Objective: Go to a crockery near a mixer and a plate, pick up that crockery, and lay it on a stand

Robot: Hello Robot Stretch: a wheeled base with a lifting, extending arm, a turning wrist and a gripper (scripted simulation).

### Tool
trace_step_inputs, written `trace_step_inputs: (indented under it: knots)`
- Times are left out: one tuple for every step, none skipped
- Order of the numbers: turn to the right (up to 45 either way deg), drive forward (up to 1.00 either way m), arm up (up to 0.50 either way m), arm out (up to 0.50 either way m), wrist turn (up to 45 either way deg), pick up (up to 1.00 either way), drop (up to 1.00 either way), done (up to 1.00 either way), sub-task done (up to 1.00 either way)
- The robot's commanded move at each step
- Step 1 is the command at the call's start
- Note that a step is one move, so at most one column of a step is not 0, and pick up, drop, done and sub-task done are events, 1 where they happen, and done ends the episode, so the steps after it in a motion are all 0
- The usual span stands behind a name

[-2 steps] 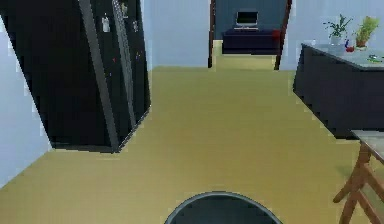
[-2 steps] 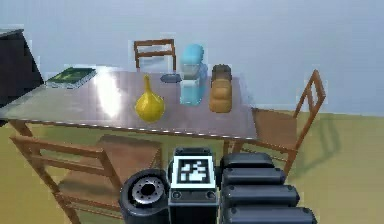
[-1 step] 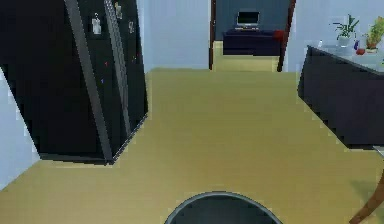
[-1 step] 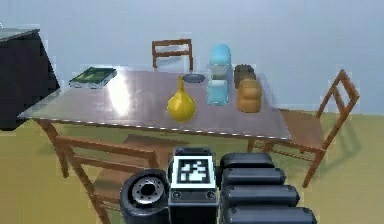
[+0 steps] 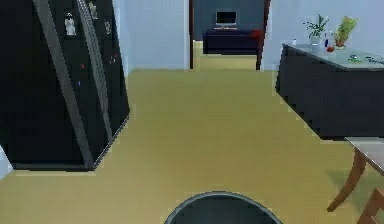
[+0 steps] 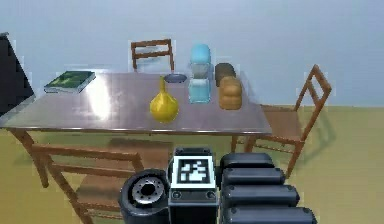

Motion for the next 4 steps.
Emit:
trace_step_inputs:
  knots:
    - [0.0,0.80,0.00,0.00,0.0,0.00,0.00,0.00,0.00]
    - [6.0,0.00,0.00,0.00,0.0,0.00,0.00,0.00,0.00]
    - [0.0,1.00,0.00,0.00,0.0,0.00,0.00,0.00,0.00]
    - [0.0,1.00,0.00,0.00,0.0,0.00,0.00,0.00,0.00]
